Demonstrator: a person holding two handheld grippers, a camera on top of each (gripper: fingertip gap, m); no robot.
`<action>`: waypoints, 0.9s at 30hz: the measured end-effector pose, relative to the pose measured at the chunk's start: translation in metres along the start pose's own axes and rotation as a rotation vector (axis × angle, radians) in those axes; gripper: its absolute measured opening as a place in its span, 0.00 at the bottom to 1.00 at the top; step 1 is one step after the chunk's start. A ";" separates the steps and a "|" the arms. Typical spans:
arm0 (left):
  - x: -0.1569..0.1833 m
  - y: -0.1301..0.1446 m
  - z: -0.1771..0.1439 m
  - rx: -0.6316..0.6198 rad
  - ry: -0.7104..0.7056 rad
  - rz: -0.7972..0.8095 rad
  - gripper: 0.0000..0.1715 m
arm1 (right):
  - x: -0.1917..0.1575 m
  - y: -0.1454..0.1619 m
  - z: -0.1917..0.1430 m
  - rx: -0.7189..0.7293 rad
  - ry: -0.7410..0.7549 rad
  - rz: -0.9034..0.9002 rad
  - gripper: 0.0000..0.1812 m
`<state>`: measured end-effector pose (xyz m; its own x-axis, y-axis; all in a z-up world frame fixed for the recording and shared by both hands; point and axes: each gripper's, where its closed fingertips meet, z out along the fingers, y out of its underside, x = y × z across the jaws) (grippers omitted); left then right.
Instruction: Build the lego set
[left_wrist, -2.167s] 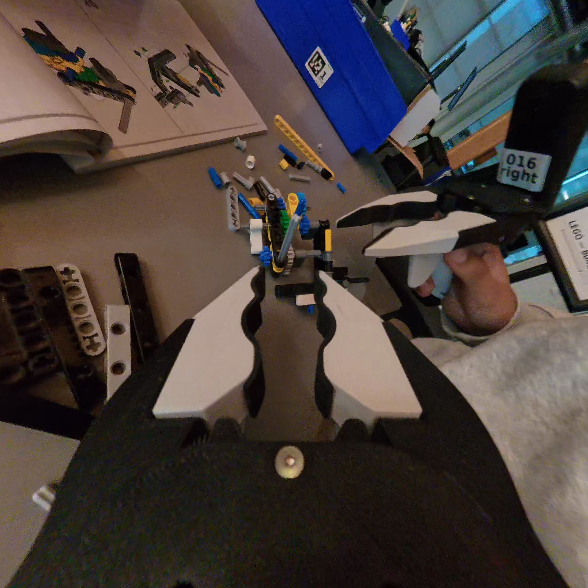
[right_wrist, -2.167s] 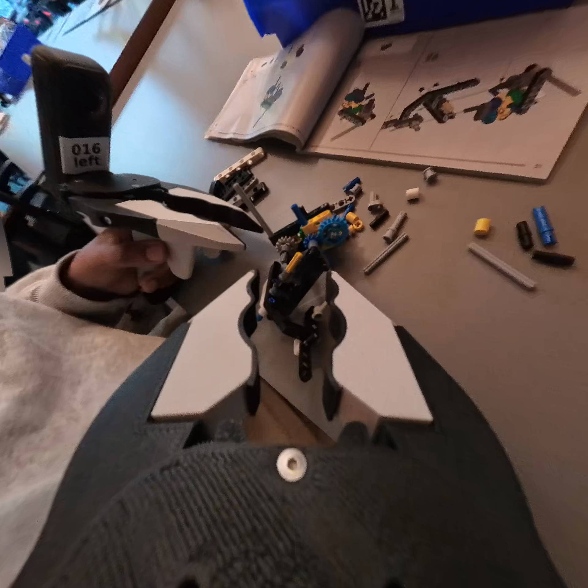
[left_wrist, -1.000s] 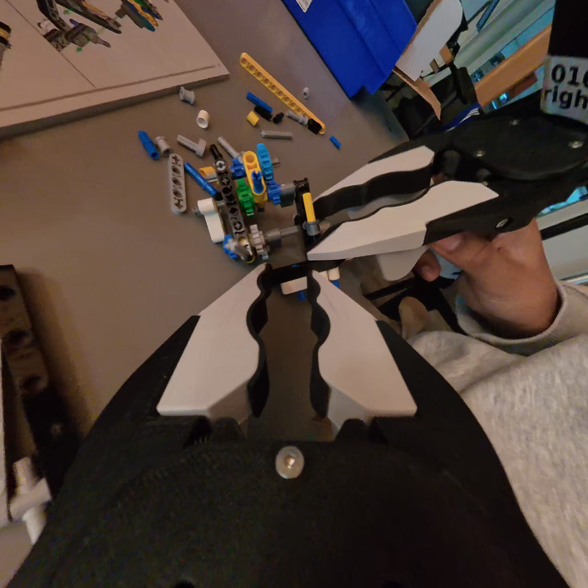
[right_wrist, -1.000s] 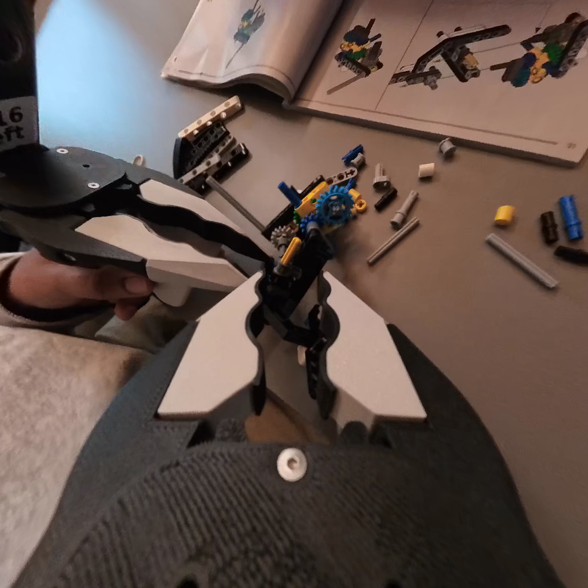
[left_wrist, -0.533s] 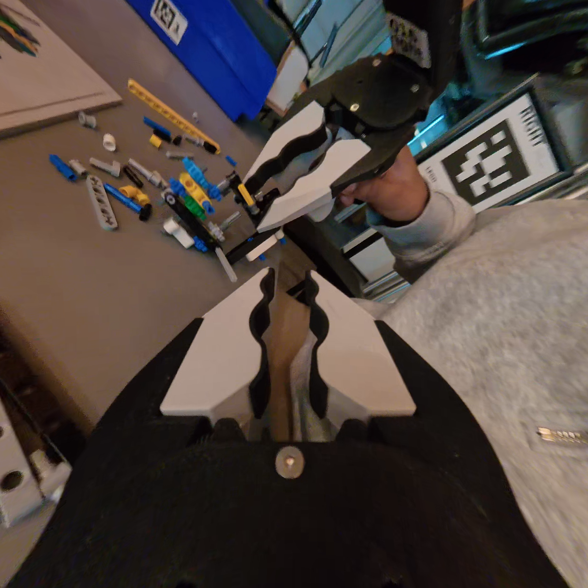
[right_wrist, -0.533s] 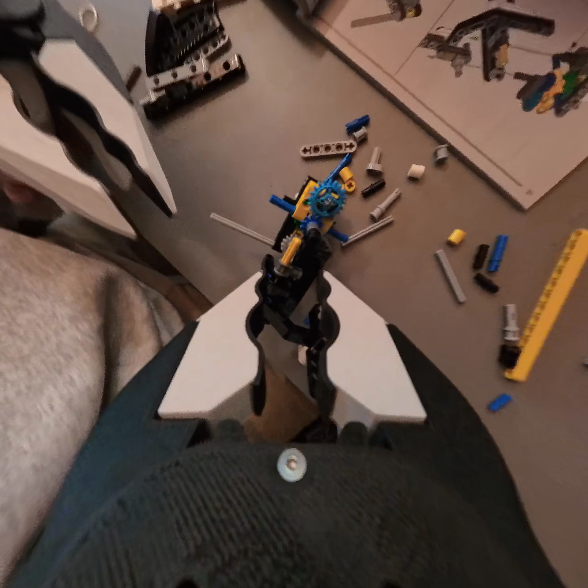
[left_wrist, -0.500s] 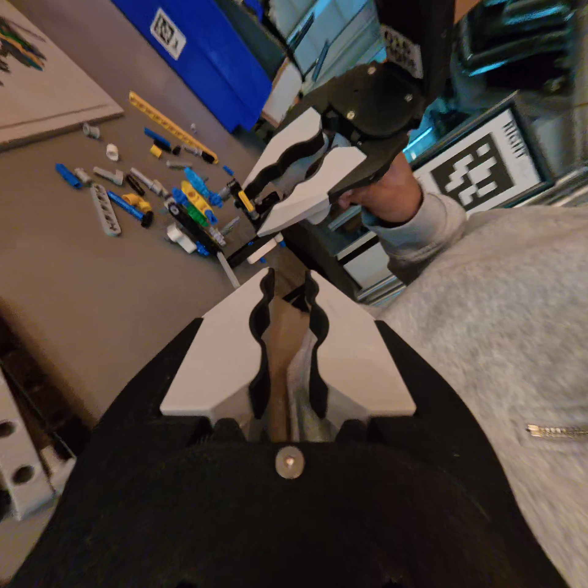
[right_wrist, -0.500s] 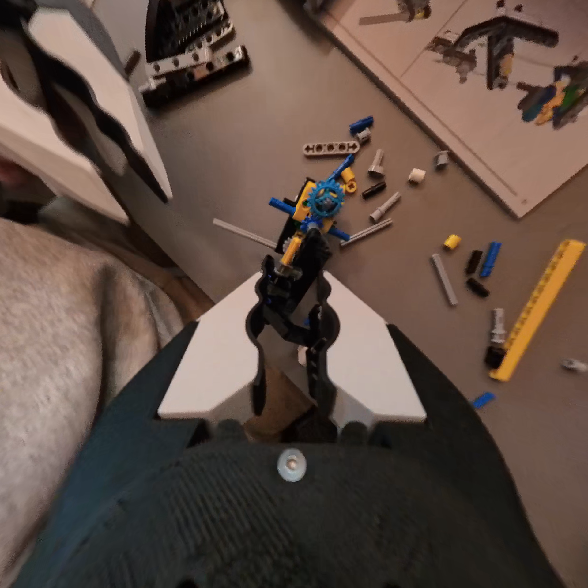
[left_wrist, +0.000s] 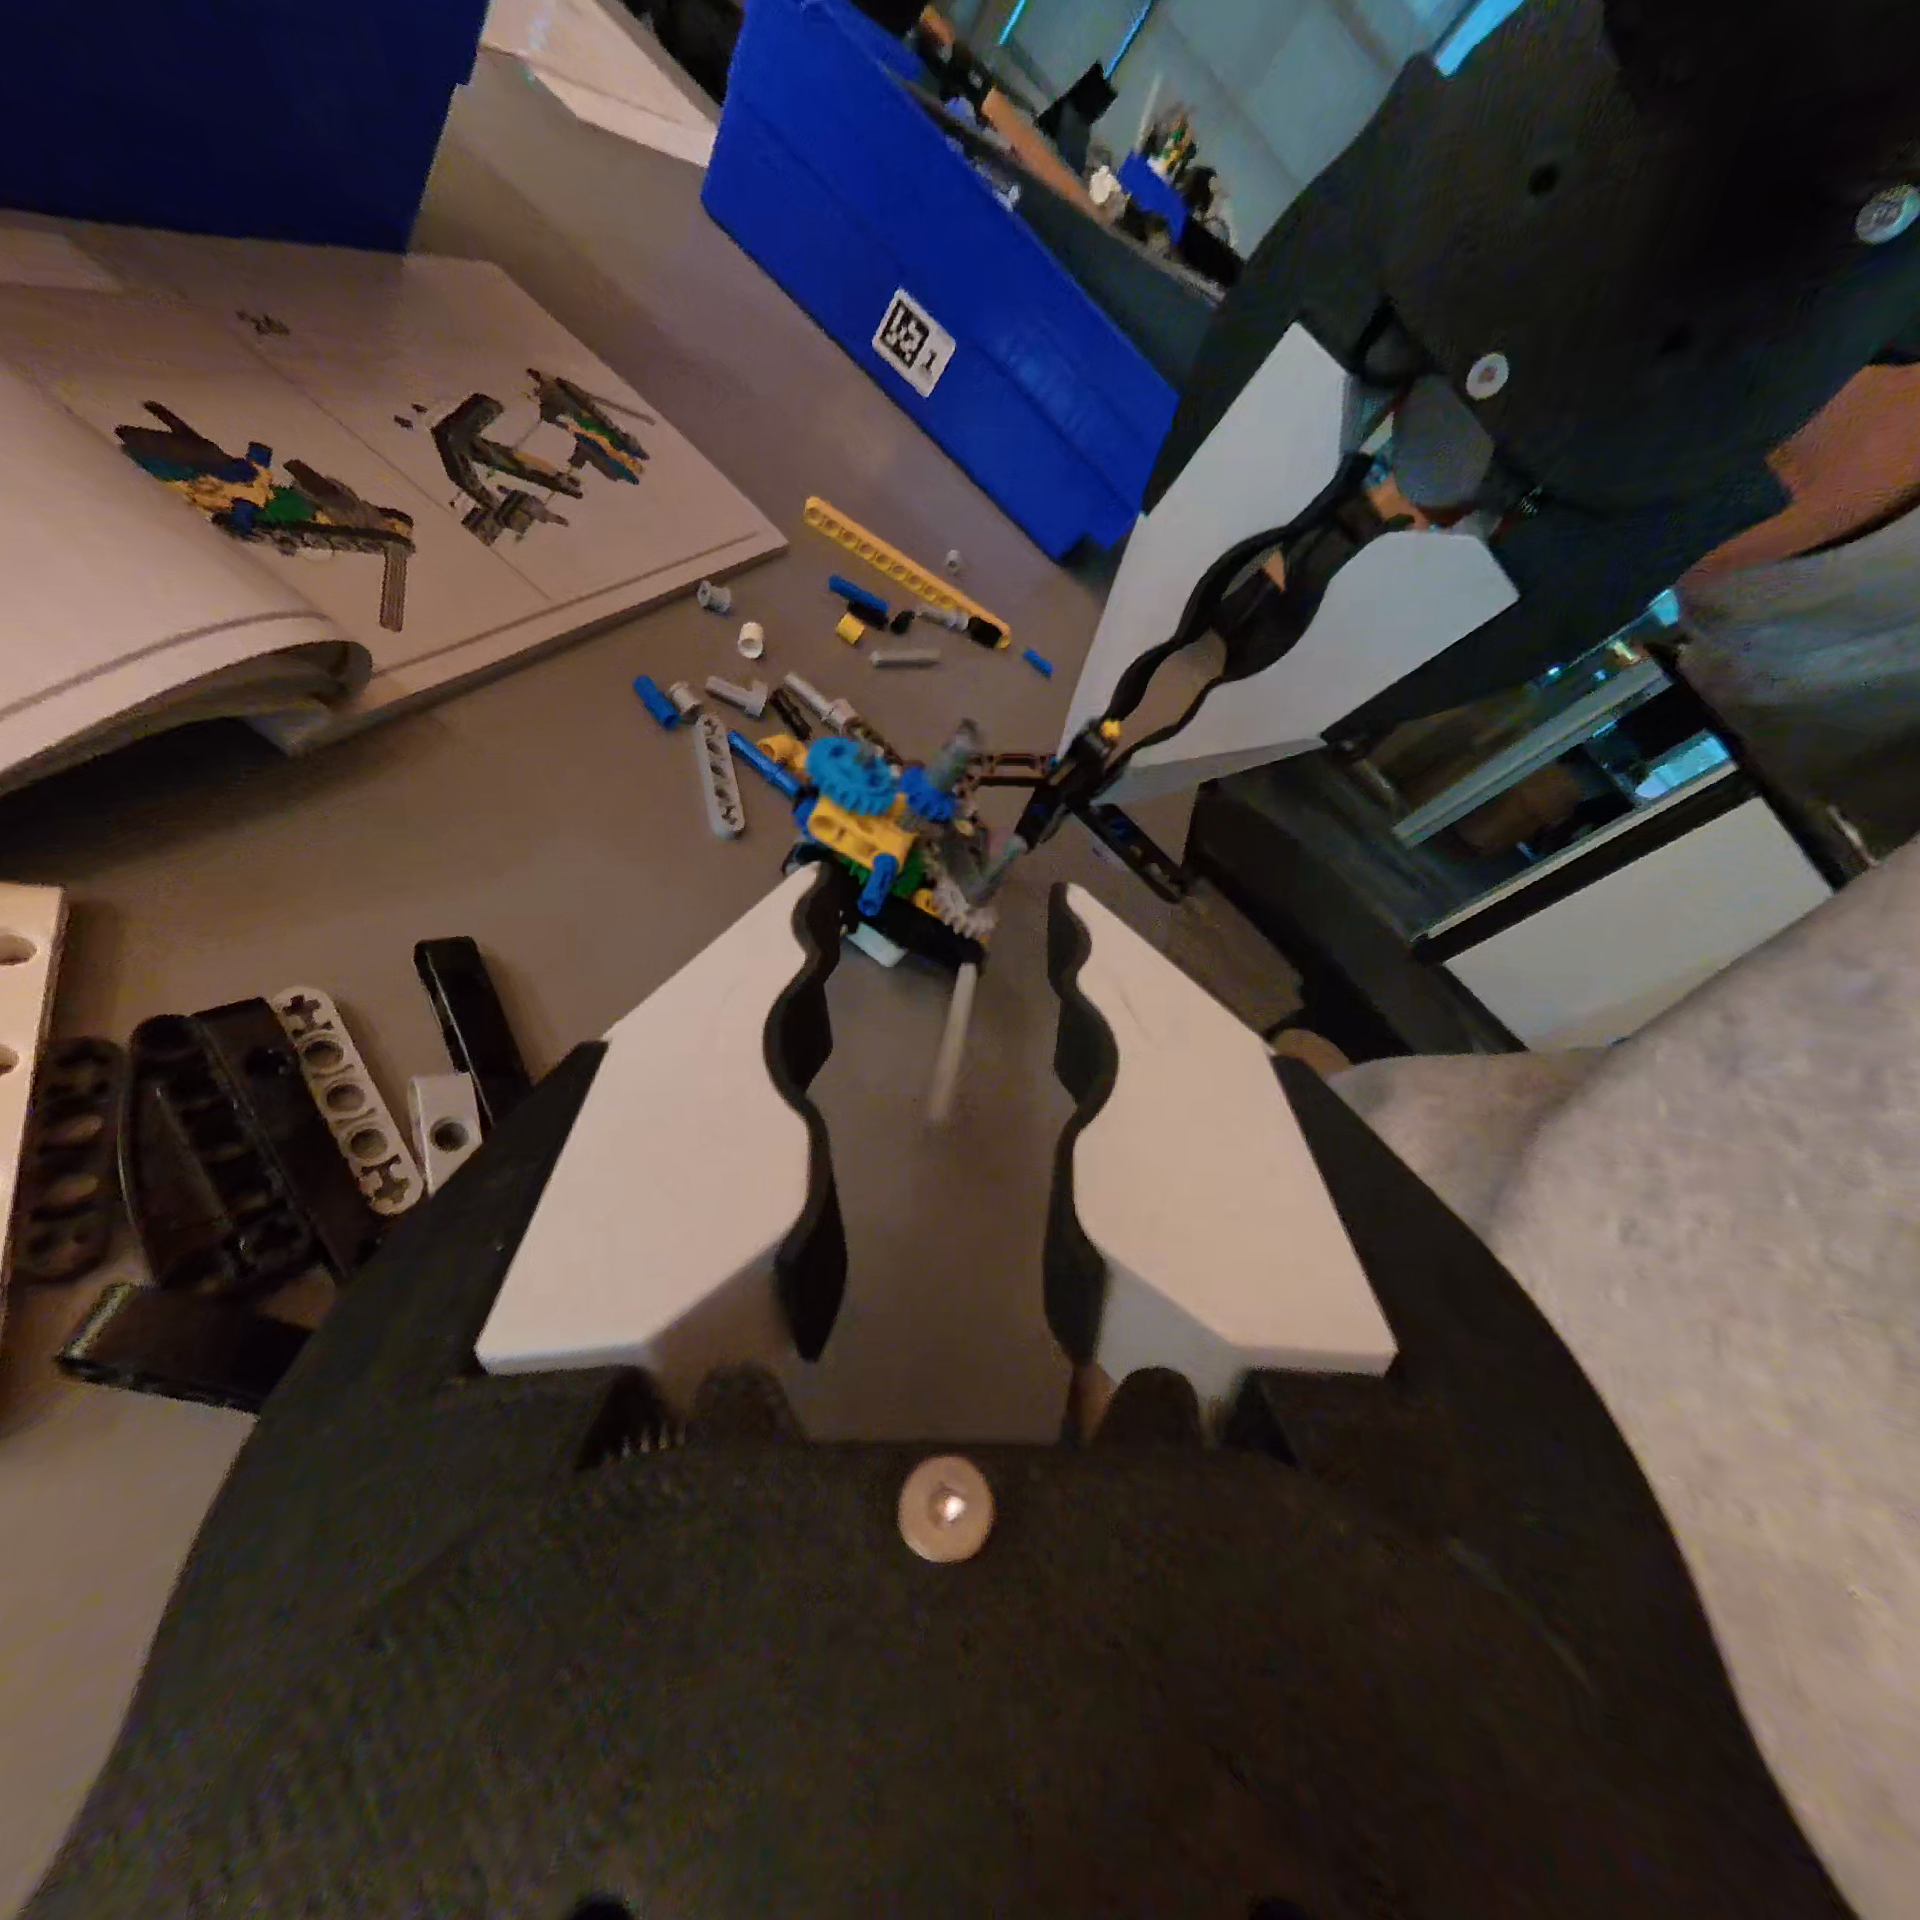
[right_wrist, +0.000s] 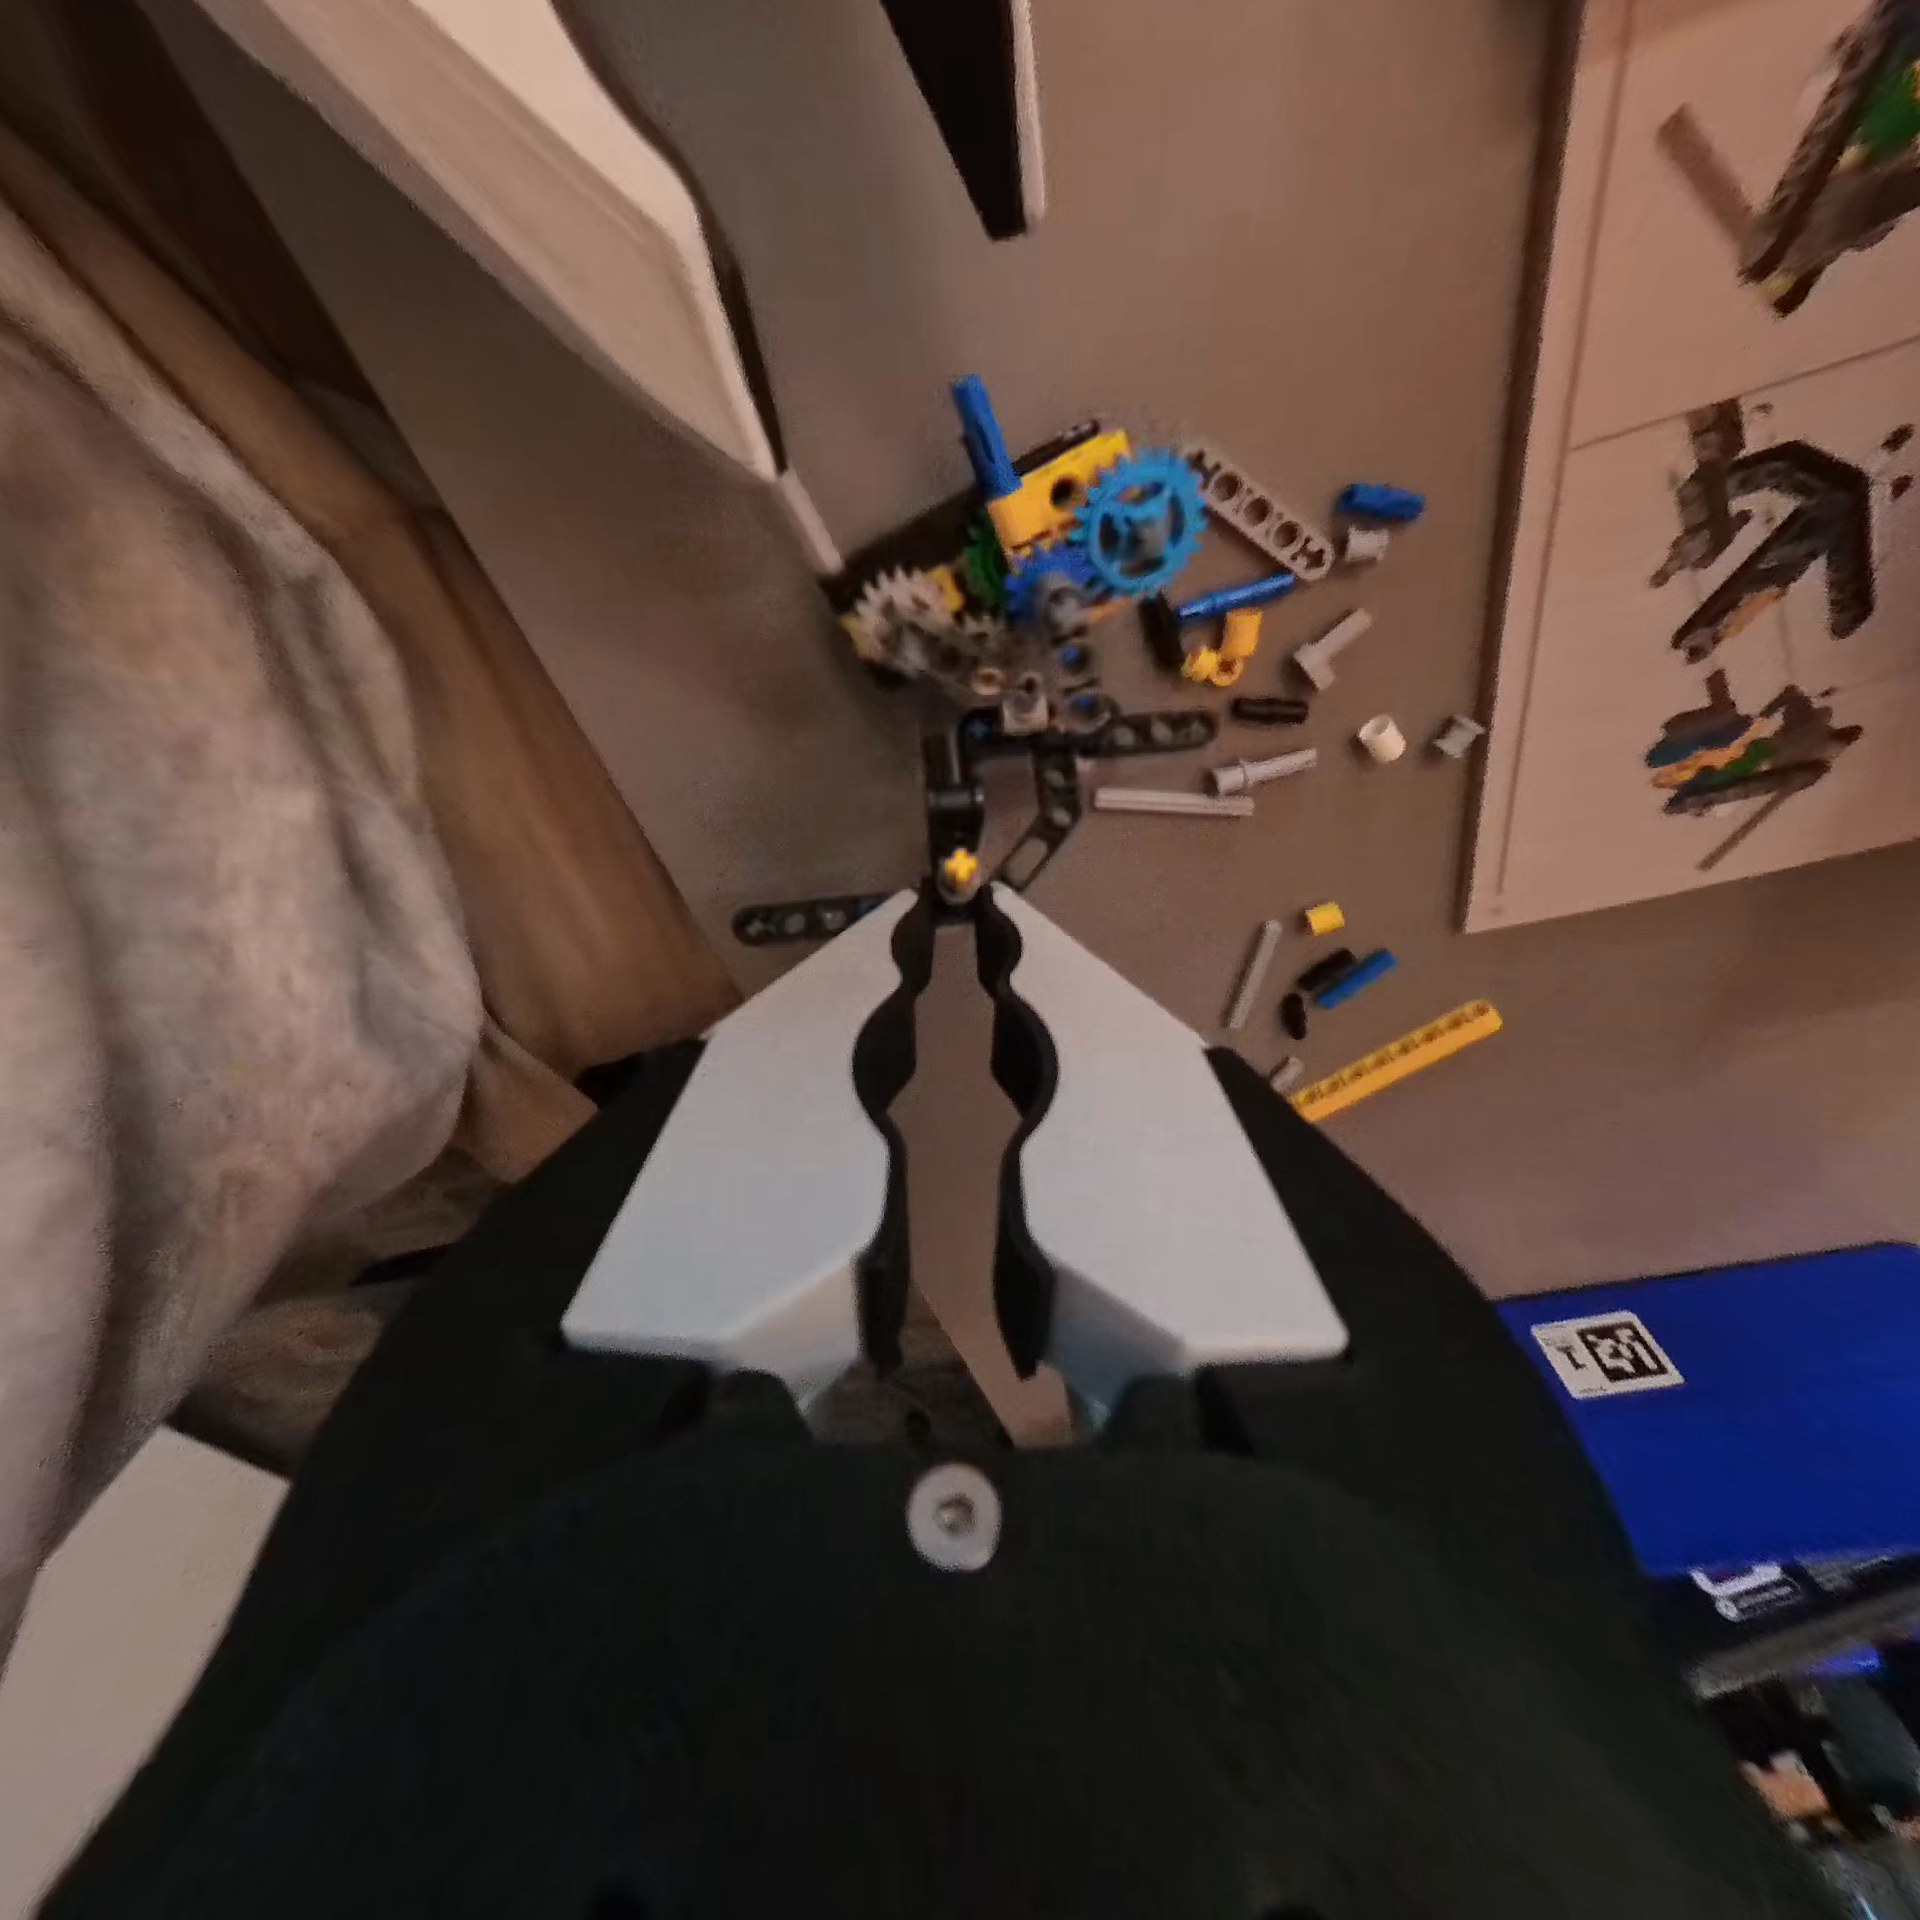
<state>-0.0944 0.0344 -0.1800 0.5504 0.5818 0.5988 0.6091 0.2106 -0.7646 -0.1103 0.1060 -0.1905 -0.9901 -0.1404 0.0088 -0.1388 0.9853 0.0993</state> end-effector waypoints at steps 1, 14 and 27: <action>0.000 0.002 0.001 -0.008 -0.002 -0.005 0.22 | 0.001 0.002 0.002 -0.008 0.001 0.002 0.03; -0.007 0.005 0.001 -0.022 0.005 -0.101 0.22 | 0.011 0.054 0.016 0.051 0.059 0.232 0.03; -0.010 0.003 0.002 -0.011 -0.004 -0.112 0.22 | 0.019 0.090 0.029 0.034 0.140 0.297 0.03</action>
<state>-0.0990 0.0309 -0.1884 0.4763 0.5579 0.6796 0.6728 0.2664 -0.6902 -0.1419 0.1948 -0.2101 -0.9750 0.1437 0.1695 0.1523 0.9876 0.0390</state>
